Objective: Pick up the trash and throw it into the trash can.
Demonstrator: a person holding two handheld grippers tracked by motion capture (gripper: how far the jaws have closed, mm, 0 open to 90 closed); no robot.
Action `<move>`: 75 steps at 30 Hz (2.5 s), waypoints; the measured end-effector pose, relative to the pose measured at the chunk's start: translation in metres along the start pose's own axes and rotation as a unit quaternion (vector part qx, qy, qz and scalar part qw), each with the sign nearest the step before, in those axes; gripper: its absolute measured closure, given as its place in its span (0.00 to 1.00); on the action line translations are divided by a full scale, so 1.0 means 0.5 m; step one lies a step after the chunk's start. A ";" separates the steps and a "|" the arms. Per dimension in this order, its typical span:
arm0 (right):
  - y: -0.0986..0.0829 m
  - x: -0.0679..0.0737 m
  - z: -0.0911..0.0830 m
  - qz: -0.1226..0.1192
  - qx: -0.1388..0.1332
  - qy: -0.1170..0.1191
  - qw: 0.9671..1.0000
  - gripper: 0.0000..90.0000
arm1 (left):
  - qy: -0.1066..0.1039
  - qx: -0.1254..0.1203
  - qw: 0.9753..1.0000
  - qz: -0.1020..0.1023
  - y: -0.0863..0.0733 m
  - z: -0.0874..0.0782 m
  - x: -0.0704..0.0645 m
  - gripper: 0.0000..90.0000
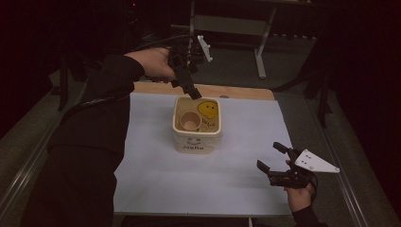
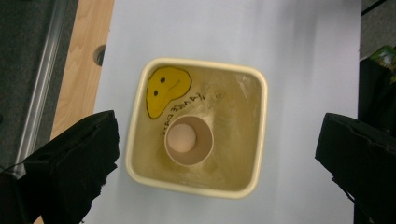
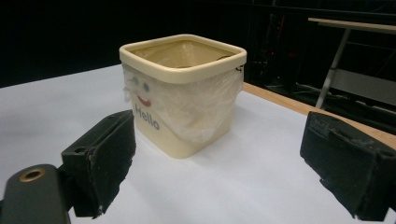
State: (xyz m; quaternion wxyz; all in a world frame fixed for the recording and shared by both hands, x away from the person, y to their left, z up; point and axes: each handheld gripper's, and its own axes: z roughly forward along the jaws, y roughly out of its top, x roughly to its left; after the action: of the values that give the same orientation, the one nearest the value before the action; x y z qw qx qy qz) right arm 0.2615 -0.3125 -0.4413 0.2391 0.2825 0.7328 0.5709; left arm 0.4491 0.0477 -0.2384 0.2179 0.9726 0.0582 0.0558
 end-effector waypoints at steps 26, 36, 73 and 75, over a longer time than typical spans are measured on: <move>0.008 0.011 0.002 -0.008 -0.002 0.001 1.000 0.11 | 0.004 -0.049 0.998 -0.033 -0.146 -0.014 -0.084 0.01; 0.008 0.011 0.003 -0.008 -0.001 -0.001 1.000 0.11 | -0.001 -0.068 0.996 -0.051 -0.203 -0.020 -0.106 0.01; 0.008 0.014 0.008 -0.011 0.005 -0.001 1.000 0.11 | -0.026 -0.126 0.984 -0.121 -0.412 0.070 -0.232 0.01; 0.008 0.014 0.008 -0.011 0.006 -0.002 1.000 0.11 | -0.024 -0.126 0.984 -0.120 -0.418 0.078 -0.240 0.01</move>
State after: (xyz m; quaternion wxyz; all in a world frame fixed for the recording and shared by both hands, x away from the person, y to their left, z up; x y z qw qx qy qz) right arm 0.2597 -0.3040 -0.4387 0.2456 0.2769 0.7387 0.5633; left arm 0.3173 0.2026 -0.3731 0.3453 0.9243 0.1619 0.0132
